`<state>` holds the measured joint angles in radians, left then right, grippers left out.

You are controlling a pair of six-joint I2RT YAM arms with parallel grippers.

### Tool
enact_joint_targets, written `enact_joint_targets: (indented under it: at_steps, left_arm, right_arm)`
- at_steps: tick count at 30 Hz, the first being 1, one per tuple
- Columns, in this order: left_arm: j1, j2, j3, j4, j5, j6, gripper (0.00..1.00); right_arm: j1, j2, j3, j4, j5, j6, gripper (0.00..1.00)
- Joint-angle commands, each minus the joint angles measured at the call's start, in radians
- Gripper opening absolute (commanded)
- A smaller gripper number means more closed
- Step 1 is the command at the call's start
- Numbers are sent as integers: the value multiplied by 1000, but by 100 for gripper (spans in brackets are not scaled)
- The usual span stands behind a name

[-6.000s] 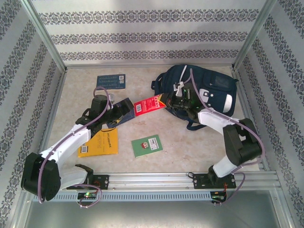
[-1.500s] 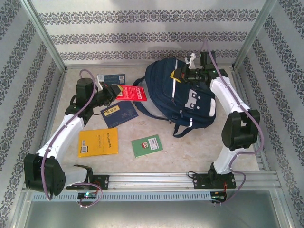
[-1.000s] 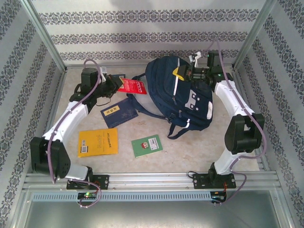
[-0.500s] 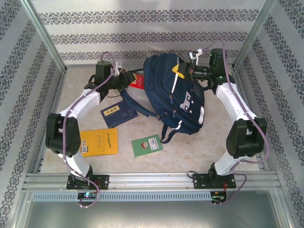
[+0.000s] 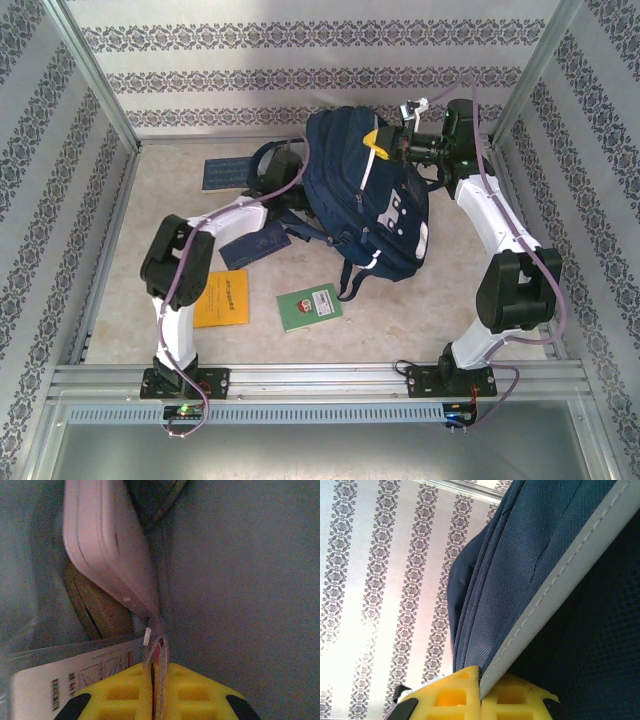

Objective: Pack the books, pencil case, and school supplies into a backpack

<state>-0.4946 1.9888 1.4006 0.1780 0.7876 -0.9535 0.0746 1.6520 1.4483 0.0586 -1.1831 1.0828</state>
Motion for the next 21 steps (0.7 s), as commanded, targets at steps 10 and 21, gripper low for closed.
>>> enact_joint_targets:
  at_steps: [10, 21]
  left_arm:
    - [-79, 33, 104, -74, -111, 31, 78]
    - [17, -108, 8, -67, -81, 22, 96]
  right_arm:
    - [-20, -49, 15, 147, -22, -18, 0]
    - [-57, -74, -25, 115, 17, -67, 0]
